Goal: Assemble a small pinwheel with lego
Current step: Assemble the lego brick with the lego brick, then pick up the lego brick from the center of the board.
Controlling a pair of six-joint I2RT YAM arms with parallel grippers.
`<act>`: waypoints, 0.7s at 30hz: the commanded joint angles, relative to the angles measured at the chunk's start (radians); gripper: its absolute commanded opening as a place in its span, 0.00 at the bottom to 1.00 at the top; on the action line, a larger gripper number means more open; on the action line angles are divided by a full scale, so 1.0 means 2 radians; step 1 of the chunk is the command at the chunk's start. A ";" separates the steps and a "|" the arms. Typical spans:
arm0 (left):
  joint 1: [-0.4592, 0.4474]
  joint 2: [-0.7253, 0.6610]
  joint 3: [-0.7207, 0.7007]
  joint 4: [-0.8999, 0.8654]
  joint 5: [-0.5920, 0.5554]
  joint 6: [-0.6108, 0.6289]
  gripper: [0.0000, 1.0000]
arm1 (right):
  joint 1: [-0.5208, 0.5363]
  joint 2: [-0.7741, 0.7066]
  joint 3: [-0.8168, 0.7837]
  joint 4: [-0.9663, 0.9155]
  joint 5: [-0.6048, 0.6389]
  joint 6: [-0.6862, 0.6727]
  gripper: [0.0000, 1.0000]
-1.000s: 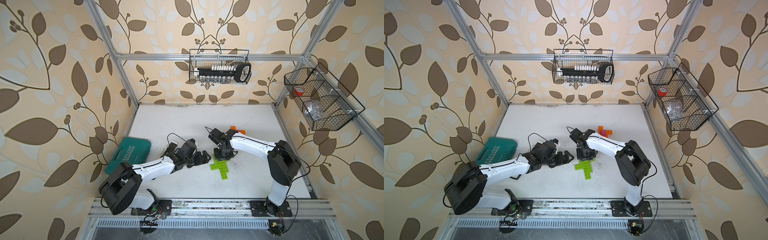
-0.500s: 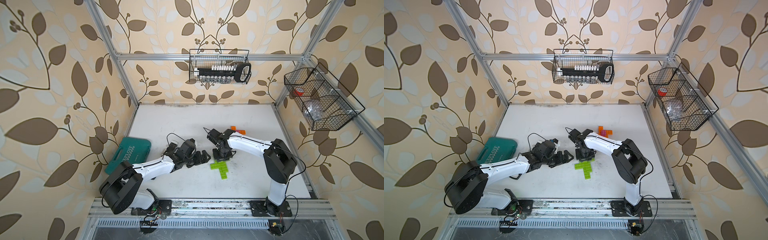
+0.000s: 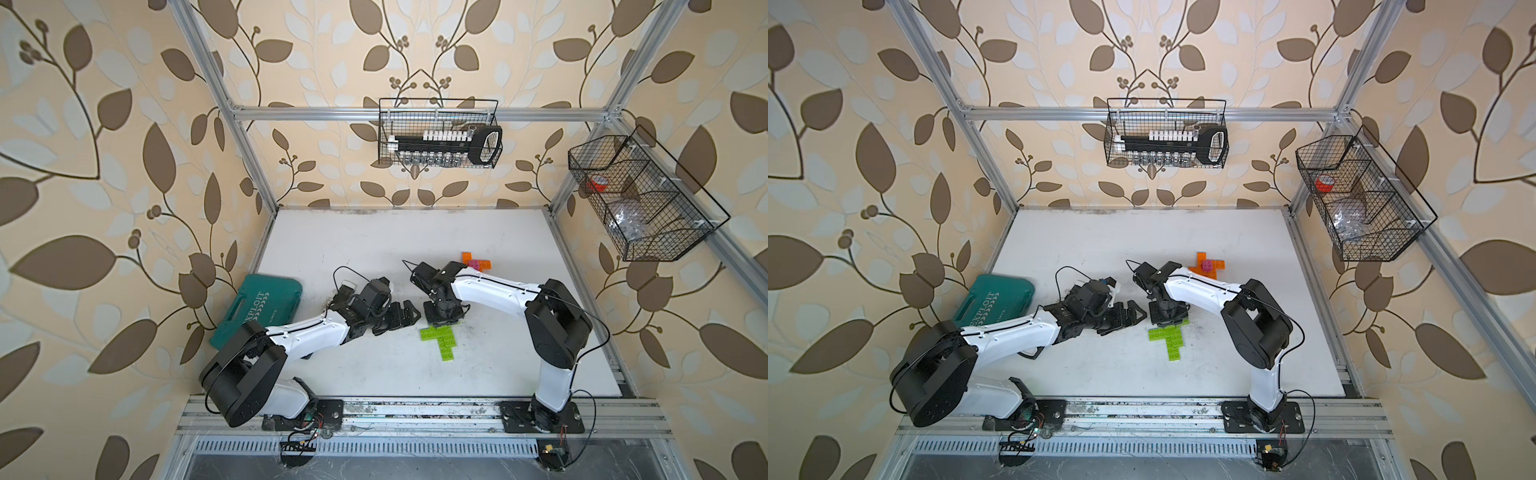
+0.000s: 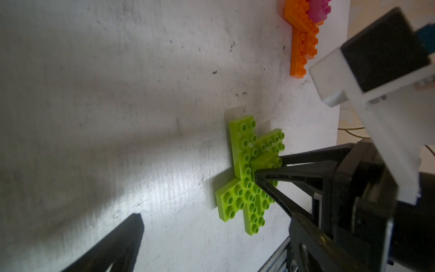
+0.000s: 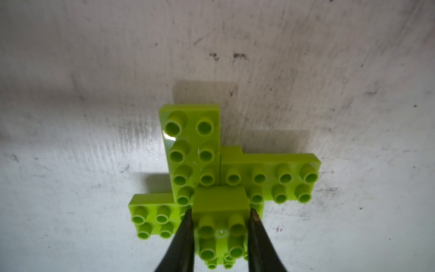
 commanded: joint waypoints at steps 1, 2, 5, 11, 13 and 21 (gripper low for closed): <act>0.007 -0.010 0.001 -0.002 0.001 0.015 0.99 | 0.015 0.022 -0.026 -0.020 0.007 0.013 0.00; 0.007 -0.011 0.001 -0.003 0.001 0.015 0.99 | 0.018 0.022 -0.030 -0.019 0.010 0.017 0.00; 0.007 -0.011 -0.002 -0.004 0.000 0.014 0.99 | 0.027 0.018 -0.043 -0.014 0.014 0.026 0.00; 0.009 -0.013 -0.002 -0.009 -0.005 0.016 0.99 | 0.036 0.007 -0.085 0.017 0.021 0.048 0.00; 0.009 -0.015 -0.004 -0.010 -0.006 0.017 0.99 | 0.037 0.009 -0.098 0.030 0.017 0.052 0.00; 0.023 -0.018 -0.005 -0.016 -0.003 0.018 0.99 | 0.037 0.049 -0.095 0.046 -0.016 0.043 0.00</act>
